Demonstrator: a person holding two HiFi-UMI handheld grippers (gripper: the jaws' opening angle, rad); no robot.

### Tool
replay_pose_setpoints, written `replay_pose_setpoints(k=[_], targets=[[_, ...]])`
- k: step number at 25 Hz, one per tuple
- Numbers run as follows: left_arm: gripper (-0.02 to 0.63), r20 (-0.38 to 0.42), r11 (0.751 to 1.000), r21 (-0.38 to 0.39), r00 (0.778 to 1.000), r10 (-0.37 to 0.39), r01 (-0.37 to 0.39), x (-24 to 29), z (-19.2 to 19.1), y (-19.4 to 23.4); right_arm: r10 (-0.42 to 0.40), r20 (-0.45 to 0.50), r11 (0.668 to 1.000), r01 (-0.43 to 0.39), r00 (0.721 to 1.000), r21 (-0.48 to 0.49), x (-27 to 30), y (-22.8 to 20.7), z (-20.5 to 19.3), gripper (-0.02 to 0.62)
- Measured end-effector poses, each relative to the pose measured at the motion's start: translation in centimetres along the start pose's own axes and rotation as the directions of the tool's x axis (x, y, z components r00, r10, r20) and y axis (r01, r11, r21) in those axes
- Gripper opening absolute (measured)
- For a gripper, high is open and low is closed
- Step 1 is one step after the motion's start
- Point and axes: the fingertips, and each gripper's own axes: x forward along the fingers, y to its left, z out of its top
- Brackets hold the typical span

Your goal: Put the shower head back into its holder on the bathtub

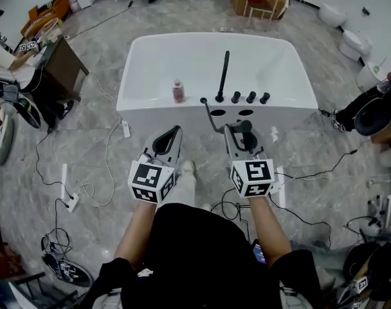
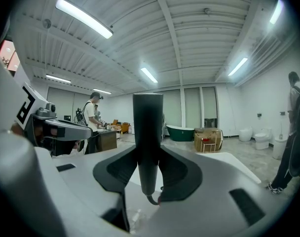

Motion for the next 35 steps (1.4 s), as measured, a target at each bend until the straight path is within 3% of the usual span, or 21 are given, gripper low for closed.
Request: replay_pose_setpoints(k=[21, 35], targets=[[0.014, -0.047, 0.999, -0.031, 0.998, -0.040, 0.039, 13.9, 1.5, 9.8, 0.005, -0.079, 1.000, -0.003, 0.997, 0.028, 15.8, -4.6, 0.5, 0.146], [0.014, -0.060, 0.992, -0.064, 0.992, -0.113, 0.109, 21.0, 3.1, 17.3, -0.047, -0.126, 0.998, 0.051, 0.991, 0.031, 24.8, -5.4, 2.0, 0.146]])
